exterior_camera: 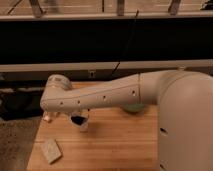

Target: Place the eraser in the ceramic cup

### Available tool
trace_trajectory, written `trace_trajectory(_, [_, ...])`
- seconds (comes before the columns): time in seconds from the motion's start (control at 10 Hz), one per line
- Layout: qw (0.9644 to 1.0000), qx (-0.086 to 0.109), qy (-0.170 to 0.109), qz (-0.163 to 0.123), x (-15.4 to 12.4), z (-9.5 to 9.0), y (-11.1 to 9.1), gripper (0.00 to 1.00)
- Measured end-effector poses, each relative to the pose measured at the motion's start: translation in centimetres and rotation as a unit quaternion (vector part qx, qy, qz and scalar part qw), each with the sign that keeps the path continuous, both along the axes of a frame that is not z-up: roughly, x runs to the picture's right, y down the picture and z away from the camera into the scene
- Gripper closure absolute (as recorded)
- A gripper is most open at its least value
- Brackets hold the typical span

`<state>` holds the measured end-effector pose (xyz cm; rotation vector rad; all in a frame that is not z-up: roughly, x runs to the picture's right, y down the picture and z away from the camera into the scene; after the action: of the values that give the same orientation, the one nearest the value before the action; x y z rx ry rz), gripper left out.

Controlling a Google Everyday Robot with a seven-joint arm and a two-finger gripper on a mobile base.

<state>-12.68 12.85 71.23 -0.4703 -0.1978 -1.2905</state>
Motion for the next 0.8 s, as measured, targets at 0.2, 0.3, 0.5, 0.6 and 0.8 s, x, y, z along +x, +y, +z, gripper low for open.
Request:
trace_trajectory(0.2, [0.9996,-0.024,-0.017,-0.002,0.0,0.0,0.4,1.00])
trace_trajectory(0.3, [0.9988,-0.039,-0.029,-0.007,-0.3,0.1,0.7,1.00])
trace_trajectory(0.5, [0.9974,-0.054,-0.045,-0.014,-0.9,0.3,0.9,1.00])
trace_trajectory(0.6, [0.9965,-0.061,-0.054,-0.019,-1.1,0.3,0.8,1.00])
trace_trajectory(0.8, [0.9945,-0.072,-0.069,-0.032,-1.4,0.4,0.8,1.00])
